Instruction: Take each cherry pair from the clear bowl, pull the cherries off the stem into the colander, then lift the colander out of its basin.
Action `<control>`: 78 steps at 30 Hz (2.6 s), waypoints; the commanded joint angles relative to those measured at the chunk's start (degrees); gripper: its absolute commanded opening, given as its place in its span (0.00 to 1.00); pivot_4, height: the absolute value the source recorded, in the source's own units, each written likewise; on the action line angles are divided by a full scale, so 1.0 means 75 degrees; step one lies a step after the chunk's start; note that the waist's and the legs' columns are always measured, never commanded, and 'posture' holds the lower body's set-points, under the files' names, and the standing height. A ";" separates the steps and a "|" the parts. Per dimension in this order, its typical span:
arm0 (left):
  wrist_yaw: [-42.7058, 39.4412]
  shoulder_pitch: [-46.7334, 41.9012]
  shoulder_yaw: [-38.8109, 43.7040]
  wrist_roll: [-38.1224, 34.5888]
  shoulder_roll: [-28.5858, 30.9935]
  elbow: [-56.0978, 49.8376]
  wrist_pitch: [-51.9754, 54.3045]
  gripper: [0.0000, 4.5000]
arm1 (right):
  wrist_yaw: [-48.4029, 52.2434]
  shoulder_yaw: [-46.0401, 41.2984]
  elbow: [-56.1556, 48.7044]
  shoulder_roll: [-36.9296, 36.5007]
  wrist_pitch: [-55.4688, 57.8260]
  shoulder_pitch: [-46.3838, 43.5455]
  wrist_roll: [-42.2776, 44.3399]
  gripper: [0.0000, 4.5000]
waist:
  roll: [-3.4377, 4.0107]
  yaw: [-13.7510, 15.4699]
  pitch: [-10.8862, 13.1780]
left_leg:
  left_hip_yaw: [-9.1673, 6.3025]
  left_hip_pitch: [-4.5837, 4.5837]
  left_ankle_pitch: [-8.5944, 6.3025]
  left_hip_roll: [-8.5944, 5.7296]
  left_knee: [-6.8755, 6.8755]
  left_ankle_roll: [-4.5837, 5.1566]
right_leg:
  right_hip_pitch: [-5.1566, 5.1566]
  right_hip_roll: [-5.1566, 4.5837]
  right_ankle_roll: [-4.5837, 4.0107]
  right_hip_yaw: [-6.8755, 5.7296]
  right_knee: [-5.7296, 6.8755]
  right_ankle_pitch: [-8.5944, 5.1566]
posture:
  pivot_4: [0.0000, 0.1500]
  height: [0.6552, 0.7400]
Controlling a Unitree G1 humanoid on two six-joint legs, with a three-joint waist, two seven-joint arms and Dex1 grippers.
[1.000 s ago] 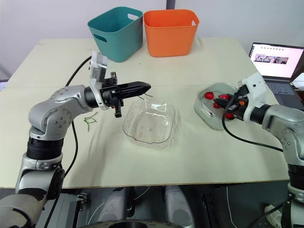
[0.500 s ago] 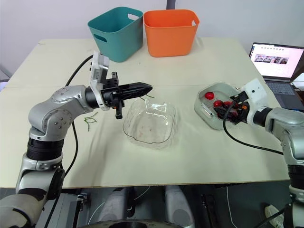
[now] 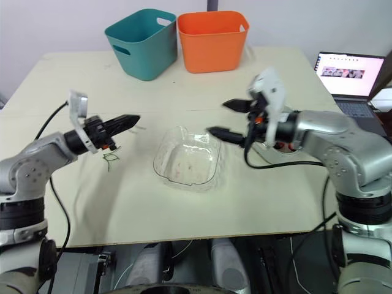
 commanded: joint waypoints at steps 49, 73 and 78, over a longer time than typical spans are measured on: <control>-0.0468 -0.1049 -0.0415 0.0738 0.0706 -0.0457 -0.1986 1.00 | -0.1004 -0.4918 0.2758 -0.0668 -0.1946 0.2149 -0.0539 1.00 | -0.0011 -0.0019 -0.0008 | 0.0066 0.0010 0.0004 -0.0030 0.0017 -0.0003 | 0.0033 -0.0066 0.0050 -0.0005 -0.0036 0.0027 | 1.00 1.00; -0.2165 -0.1199 -0.2266 0.0191 0.2079 -0.3206 -0.0983 1.00 | 0.1378 0.1977 0.2747 -0.3024 0.2096 -0.1452 -0.1758 1.00 | -0.0006 -0.0011 -0.0002 | 0.0125 -0.0070 0.0001 -0.0035 0.0017 -0.0005 | -0.0052 -0.0097 0.0041 0.0020 -0.0054 0.0028 | 1.00 1.00; -0.1811 -0.0975 -0.2171 -0.0091 0.1845 -0.3658 -0.0870 1.00 | 0.1687 0.2421 0.2945 -0.2932 0.2016 -0.1747 -0.2136 1.00 | -0.0006 0.0006 -0.0002 | 0.0134 -0.0127 0.0003 -0.0039 0.0033 -0.0004 | -0.0123 -0.0096 0.0044 0.0028 -0.0023 0.0033 | 1.00 1.00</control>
